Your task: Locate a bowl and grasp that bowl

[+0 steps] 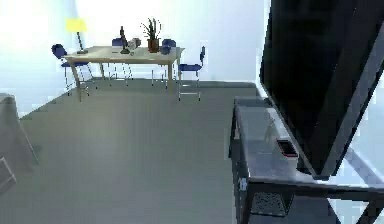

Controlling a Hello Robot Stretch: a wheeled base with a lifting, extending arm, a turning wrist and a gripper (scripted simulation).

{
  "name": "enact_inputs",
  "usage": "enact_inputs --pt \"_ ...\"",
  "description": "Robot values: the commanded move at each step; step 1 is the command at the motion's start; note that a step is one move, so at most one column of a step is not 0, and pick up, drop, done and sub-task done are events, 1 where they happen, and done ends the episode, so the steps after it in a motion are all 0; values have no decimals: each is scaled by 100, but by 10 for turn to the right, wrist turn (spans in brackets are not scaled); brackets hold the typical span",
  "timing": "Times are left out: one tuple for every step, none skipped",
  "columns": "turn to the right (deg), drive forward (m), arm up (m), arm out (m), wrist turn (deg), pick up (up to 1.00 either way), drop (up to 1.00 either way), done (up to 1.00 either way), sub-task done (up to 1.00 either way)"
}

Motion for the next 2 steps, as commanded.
enact_inputs --pt "0 100 0 0 0 0 0 0 0" --pt "0 100 0 0 0 0 0 0 0"
